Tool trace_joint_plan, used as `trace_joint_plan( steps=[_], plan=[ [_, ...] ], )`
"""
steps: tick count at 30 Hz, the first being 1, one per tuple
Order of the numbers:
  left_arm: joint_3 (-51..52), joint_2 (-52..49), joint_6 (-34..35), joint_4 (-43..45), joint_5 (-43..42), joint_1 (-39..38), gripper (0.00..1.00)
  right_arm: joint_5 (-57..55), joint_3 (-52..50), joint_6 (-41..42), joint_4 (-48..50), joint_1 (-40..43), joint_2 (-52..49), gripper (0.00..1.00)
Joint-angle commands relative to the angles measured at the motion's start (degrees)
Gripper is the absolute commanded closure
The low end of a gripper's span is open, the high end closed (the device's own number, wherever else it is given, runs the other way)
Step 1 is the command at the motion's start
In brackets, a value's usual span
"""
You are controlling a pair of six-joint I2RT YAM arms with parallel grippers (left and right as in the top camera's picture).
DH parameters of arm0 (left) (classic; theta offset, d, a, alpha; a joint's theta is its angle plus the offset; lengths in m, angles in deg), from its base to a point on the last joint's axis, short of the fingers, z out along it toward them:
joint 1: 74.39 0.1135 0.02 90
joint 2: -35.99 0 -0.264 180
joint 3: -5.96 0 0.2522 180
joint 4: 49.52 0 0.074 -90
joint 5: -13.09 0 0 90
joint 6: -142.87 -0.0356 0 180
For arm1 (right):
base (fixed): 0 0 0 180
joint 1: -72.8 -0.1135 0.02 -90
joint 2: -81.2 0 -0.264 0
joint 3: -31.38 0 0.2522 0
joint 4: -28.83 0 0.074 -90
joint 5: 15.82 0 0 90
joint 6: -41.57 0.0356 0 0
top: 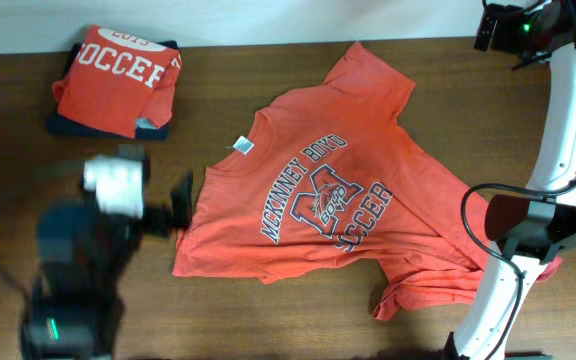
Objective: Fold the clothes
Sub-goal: 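Grasp the t-shirt's upper left shoulder with the left gripper and pull left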
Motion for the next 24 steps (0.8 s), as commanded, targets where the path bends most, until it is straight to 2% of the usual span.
trace_joint_plan(
  steps=[1,5,9,14,16,21,24],
  plan=[
    [-16.61,-16.87,-6.25,-8.52,-0.63,-2.8,0.01,-0.24,-0.31,0.24,0.02,0.22,-0.39,0.02],
    [-36.33,-36.63,-8.55,-18.78,3.06,-6.84,0.01,-0.24,-0.31,0.24,0.02,0.22,-0.39,0.01],
    [-48.33,-52.94,-8.63,-20.72,3.19,-9.49,0.01,-0.24,-0.31,0.24,0.02,0.22,-0.39,0.01],
    [-50.29,-67.82,-8.59,-14.53,2.91,-11.76,0.01,-0.24,-0.31,0.24,0.02,0.22,-0.39,0.01],
    [-50.29,-73.7,-8.83,-10.34,-0.63,-12.48,0.01,-0.24,-0.31,0.24,0.02,0.22,-0.39,0.01],
    [-50.29,-78.79,-9.46,-3.82,-10.27,-12.92,0.01,-0.24,-0.31,0.24,0.02,0.22,-0.39,0.01],
    [-50.27,-80.35,-9.46,-0.13,-10.88,-13.38,0.01,-0.24,-0.31,0.24,0.02,0.22,-0.39,0.01]
  ],
)
